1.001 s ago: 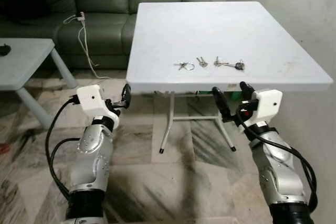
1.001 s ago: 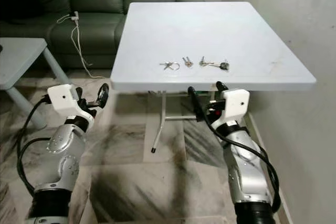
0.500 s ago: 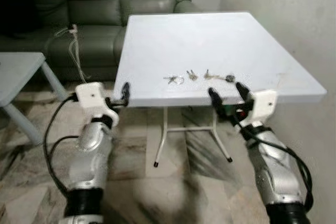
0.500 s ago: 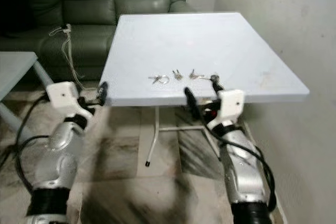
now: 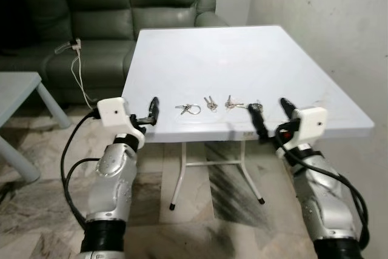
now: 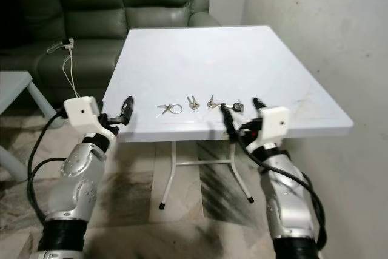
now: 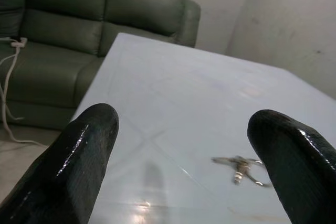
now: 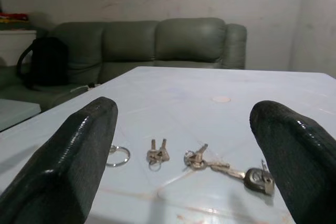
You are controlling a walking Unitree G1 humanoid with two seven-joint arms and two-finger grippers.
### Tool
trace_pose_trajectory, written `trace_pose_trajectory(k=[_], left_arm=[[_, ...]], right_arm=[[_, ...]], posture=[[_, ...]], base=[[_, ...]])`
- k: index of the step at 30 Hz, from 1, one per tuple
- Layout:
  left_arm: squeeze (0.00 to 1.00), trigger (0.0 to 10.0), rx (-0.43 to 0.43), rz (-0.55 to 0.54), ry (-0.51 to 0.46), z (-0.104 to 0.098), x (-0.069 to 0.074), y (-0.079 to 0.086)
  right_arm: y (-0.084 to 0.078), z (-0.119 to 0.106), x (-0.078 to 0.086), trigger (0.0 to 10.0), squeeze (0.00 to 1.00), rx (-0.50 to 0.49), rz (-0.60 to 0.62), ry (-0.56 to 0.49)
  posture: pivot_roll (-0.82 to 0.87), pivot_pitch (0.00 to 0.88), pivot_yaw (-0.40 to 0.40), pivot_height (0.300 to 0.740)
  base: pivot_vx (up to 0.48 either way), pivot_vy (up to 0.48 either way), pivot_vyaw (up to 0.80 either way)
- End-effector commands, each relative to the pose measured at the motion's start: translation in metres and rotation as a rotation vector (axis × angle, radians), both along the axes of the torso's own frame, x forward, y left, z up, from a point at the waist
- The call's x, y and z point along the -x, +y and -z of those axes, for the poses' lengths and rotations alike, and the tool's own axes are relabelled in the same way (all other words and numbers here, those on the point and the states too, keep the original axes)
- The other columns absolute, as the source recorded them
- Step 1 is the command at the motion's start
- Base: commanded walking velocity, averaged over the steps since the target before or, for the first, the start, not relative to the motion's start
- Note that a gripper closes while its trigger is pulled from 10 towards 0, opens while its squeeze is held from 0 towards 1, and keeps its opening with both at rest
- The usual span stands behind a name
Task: Hang keys on a hook
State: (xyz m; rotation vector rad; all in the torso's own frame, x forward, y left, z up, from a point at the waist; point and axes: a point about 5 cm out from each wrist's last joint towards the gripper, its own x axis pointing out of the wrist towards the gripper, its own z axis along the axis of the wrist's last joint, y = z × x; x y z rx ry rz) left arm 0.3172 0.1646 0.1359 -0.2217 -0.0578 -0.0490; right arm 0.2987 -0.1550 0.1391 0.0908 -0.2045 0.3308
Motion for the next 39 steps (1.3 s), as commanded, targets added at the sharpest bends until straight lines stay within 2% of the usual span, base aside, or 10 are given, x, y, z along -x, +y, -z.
trace_pose_trajectory(k=[1,26,28,34,39], left_arm=[[0.0,10.0,-0.001,0.031,-0.014,-0.005,-0.002,-0.01],[0.0,10.0,0.016,0.018,-0.001,-0.003,-0.001,-0.01],[0.0,10.0,-0.033,0.023,-0.016,-0.002,0.001,-0.014],[0.0,10.0,-0.041,0.071,-0.005,0.001,0.005,-0.024],[0.0,10.0,-0.062,0.163,0.003,0.007,0.015,-0.04]], right_arm=[[-0.01,-0.005,0.0,10.0,0.0,0.009,0.029,-0.015],[-0.013,-0.006,-0.001,10.0,0.0,0.021,0.036,-0.01],[-0.014,-0.006,-0.001,10.0,0.0,0.027,0.038,-0.006],[-0.016,-0.005,-0.001,10.0,0.0,0.044,0.031,0.004],[-0.014,-0.004,-0.001,10.0,0.0,0.083,-0.003,0.007]], posture=[[-0.08,0.0,-0.02,0.74],[-0.07,0.0,-0.03,0.74],[-0.08,0.0,-0.03,0.74],[-0.07,0.0,-0.032,0.74],[-0.07,0.0,-0.037,0.74]], base=[[0.382,0.0,0.0],[0.364,0.0,0.0],[0.0,0.0,0.0],[0.0,0.0,0.0],[0.0,0.0,0.0]])
